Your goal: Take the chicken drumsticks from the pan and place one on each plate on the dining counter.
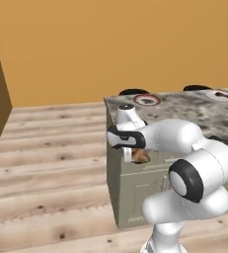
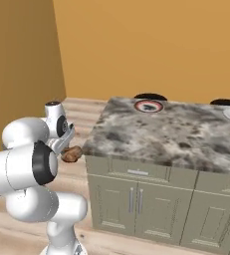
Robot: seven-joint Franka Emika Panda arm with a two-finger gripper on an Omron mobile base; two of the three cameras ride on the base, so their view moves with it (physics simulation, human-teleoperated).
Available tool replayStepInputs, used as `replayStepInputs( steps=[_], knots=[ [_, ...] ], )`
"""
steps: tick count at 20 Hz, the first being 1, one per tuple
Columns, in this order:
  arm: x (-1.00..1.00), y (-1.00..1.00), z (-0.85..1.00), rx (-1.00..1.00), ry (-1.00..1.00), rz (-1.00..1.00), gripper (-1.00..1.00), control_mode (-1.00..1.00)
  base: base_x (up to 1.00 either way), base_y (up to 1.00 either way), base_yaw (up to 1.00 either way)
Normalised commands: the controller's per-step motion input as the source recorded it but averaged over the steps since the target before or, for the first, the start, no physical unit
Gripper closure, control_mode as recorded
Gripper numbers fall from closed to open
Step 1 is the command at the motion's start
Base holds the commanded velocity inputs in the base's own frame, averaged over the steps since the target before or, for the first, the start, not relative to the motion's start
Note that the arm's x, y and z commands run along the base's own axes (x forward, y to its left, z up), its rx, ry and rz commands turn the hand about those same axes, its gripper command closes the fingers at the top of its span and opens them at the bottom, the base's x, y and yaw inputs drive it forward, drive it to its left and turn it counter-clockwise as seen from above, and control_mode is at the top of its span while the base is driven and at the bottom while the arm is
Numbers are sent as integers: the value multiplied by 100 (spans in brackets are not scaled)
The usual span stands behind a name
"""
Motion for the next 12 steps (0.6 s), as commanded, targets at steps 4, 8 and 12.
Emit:
replayStepInputs(
  steps=[4, 8, 12],
  knots=[
    [0, 0, 0, 0, 0, 0, 100, 100, 38, 100, -16],
    [0, 0, 0, 0, 0, 0, 100, 100, 54, 97, -22],
    [0, 0, 0, 0, 0, 0, 100, 100, 59, 91, -29]
  ],
)
